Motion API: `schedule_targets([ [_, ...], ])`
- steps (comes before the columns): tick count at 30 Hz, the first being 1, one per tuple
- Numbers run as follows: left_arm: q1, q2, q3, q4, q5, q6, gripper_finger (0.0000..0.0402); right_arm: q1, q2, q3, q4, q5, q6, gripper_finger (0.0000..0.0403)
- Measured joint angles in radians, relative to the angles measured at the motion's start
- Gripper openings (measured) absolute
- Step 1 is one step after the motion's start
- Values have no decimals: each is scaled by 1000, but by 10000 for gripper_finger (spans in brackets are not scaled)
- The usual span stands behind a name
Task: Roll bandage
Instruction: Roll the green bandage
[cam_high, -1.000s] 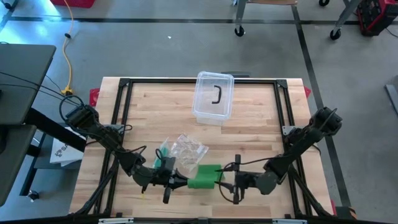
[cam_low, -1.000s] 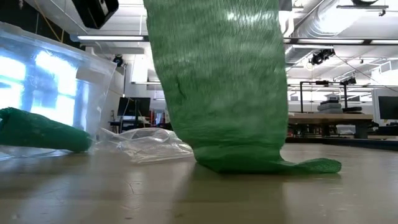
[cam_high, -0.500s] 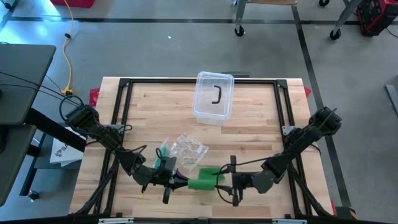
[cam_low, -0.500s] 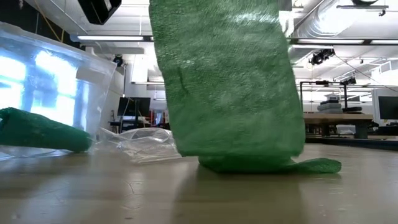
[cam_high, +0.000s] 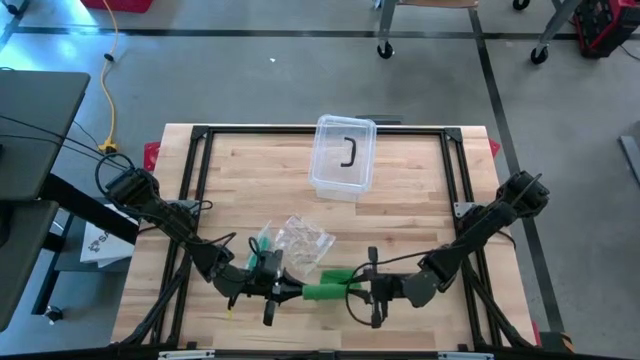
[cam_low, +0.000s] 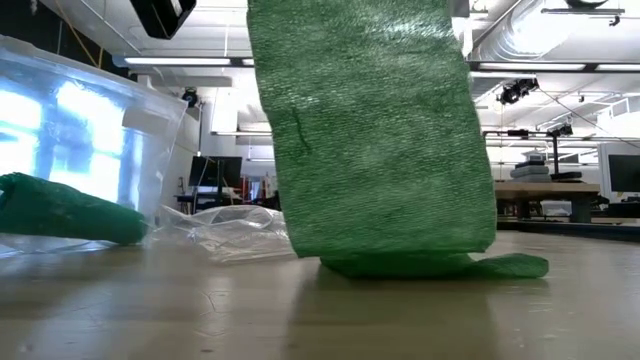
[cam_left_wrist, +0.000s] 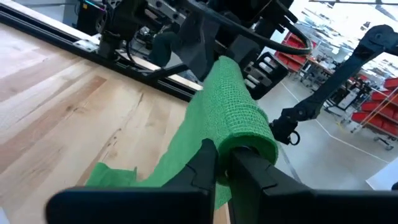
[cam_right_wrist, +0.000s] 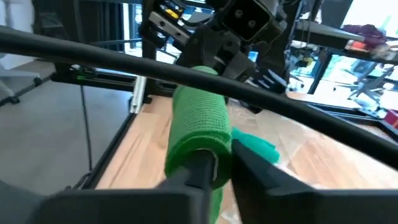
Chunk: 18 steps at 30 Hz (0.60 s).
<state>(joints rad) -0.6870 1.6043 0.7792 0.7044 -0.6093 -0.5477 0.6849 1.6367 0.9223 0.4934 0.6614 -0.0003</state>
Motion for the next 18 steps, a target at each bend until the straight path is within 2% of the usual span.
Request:
schedule_targets([
  [2,3,0,0,-2,4,-1,48,0,0,0,1,15,-23,14],
  [5,9,-1,1,-42,32,-32,88,22,0,0,2,79,-75,18],
  [10,4,-20,2,-276,70,-179,142,83,-8,36,5,243,-233,8],
  [14,3,-16,1,-445,39,-305,157,114,-10,83,1,313,-320,8],
  [18,4,31,-13,-486,-28,-393,158,129,-10,111,-4,316,-366,6],
])
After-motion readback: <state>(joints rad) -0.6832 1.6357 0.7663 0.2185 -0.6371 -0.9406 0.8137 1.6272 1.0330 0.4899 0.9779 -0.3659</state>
